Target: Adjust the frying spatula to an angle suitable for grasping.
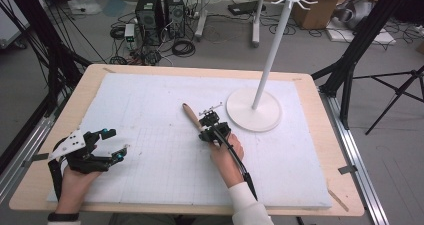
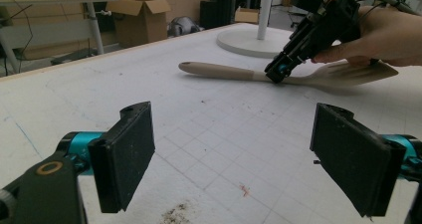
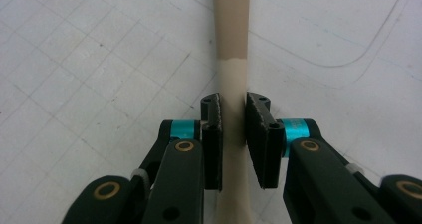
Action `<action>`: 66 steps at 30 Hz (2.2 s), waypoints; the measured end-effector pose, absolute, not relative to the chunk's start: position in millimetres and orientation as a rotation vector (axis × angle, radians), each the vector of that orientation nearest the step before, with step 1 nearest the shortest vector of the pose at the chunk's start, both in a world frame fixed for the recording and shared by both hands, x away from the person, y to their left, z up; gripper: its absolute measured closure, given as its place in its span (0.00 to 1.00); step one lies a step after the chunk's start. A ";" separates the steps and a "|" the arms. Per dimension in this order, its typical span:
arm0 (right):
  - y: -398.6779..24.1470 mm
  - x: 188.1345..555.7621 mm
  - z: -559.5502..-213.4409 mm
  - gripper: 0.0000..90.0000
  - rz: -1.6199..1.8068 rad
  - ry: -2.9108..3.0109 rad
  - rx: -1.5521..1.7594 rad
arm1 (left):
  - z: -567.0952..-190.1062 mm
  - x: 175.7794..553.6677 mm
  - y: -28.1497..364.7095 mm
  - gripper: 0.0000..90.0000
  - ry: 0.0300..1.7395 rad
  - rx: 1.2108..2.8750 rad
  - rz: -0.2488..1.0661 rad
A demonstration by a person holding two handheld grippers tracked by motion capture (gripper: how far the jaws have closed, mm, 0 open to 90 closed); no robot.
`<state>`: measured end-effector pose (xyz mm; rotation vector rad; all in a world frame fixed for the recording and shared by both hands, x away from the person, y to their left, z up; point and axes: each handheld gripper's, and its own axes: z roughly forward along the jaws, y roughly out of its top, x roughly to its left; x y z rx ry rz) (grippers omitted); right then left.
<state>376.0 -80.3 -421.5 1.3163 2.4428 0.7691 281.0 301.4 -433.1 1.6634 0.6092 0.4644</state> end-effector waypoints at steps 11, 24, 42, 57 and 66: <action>-101.6 360.2 -404.5 0.86 1.011 2.389 1.204 | -431.7 280.3 297.8 0.20 0.600 1.657 0.460; -125.8 315.7 -382.8 0.86 1.348 2.237 1.004 | -421.9 275.8 281.3 0.20 0.559 1.628 0.439; -141.6 279.5 -374.6 0.86 1.536 2.060 0.853 | -397.9 272.1 246.8 0.21 0.584 1.546 0.412; -134.0 260.5 -372.6 0.86 1.561 2.013 0.762 | -360.0 281.3 181.3 0.21 0.512 1.528 0.340; -130.4 252.9 -372.5 0.86 1.587 1.994 0.722 | -348.7 285.9 150.9 0.21 0.482 1.525 0.309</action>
